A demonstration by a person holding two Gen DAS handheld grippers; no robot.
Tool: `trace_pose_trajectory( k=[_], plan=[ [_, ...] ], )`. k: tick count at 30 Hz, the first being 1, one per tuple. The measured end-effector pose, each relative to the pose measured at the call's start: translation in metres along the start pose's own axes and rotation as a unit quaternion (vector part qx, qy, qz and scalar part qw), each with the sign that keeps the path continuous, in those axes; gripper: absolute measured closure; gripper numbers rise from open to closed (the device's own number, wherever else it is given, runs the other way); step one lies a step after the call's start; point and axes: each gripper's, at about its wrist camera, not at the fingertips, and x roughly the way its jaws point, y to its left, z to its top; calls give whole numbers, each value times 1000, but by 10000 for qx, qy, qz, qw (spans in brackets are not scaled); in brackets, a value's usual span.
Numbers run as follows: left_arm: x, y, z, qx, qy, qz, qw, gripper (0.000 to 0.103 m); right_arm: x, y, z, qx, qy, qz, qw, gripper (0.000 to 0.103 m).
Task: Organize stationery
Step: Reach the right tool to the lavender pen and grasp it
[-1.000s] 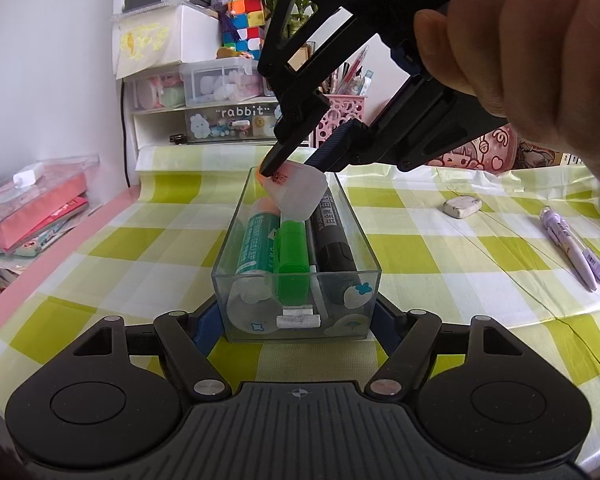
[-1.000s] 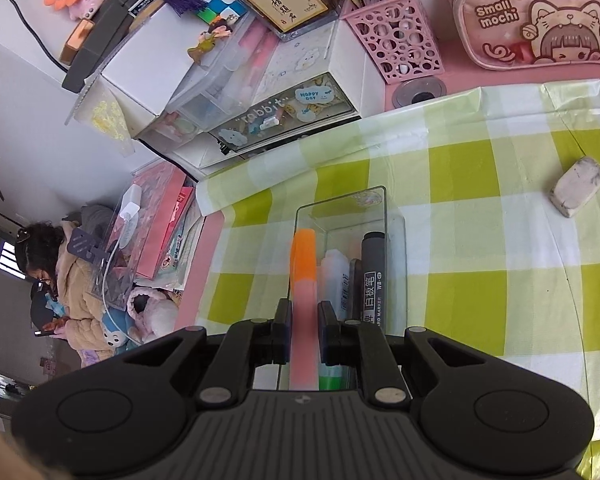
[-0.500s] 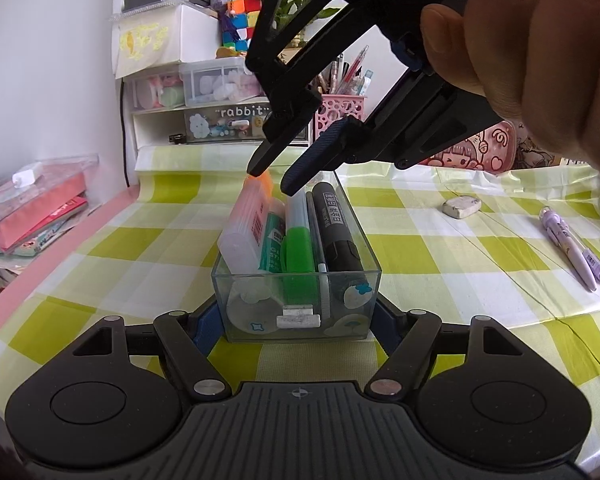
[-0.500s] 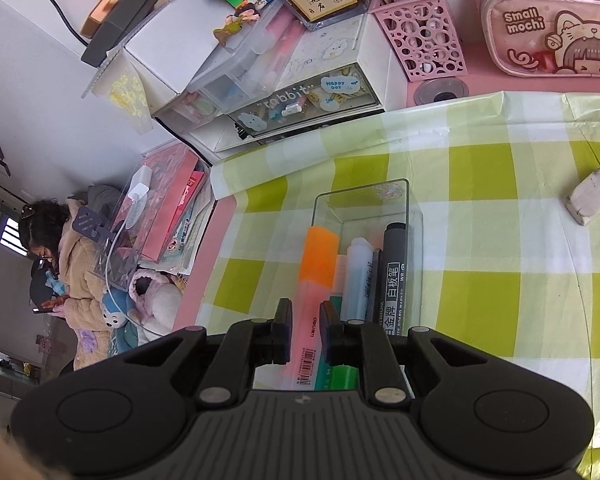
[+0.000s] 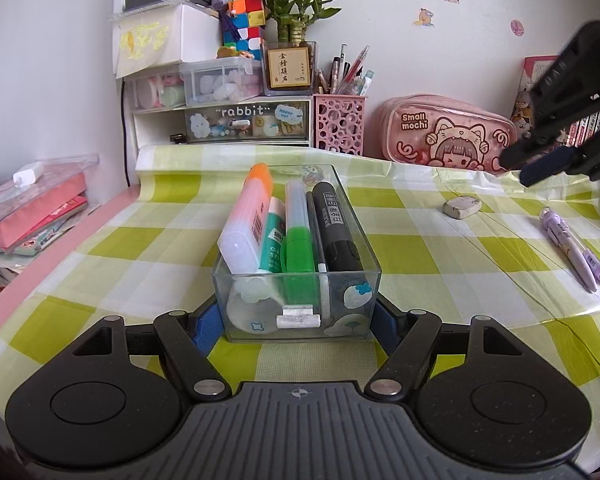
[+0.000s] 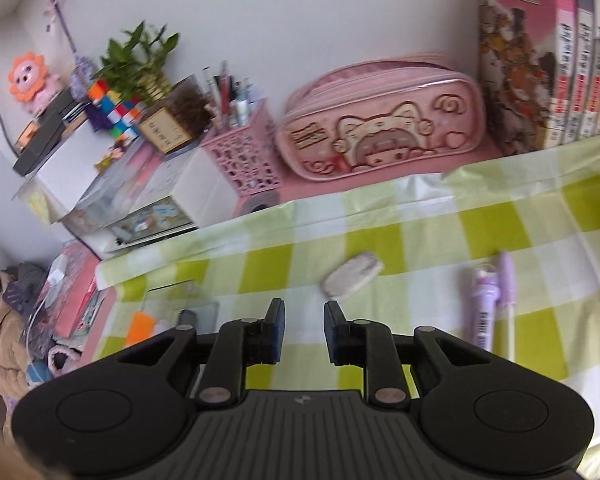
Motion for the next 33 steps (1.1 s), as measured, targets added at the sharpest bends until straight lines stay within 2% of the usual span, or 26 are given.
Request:
trace_pose_trajectory(
  k=[4, 8, 15, 18, 21, 24, 30, 33],
  plan=[
    [1, 0, 0, 3, 0, 6, 10000, 31, -7, -36, -3, -1, -170, -540, 9984, 90],
    [1, 0, 0, 14, -7, 16, 10000, 31, -7, -62, -10, 18, -149, -935, 9955, 90],
    [1, 0, 0, 16, -8, 16, 10000, 31, -6, -68, -9, -179, -114, -996, 9948, 90],
    [1, 0, 0, 19, -9, 13, 10000, 31, 5, -59, -5, -430, 87, -1062, 9934, 90],
    [1, 0, 1, 17, -7, 14, 10000, 31, 15, -52, -3, -649, 240, -1335, 9886, 90],
    [1, 0, 1, 17, -8, 14, 10000, 31, 23, -49, -4, -788, 356, -1337, 9872, 91],
    [1, 0, 1, 15, -5, 15, 10000, 31, 27, -48, -10, -792, 385, -1381, 9865, 97],
    [1, 0, 1, 13, -6, 16, 10000, 31, 24, -52, -10, -547, 356, -1197, 9907, 97]
  ],
)
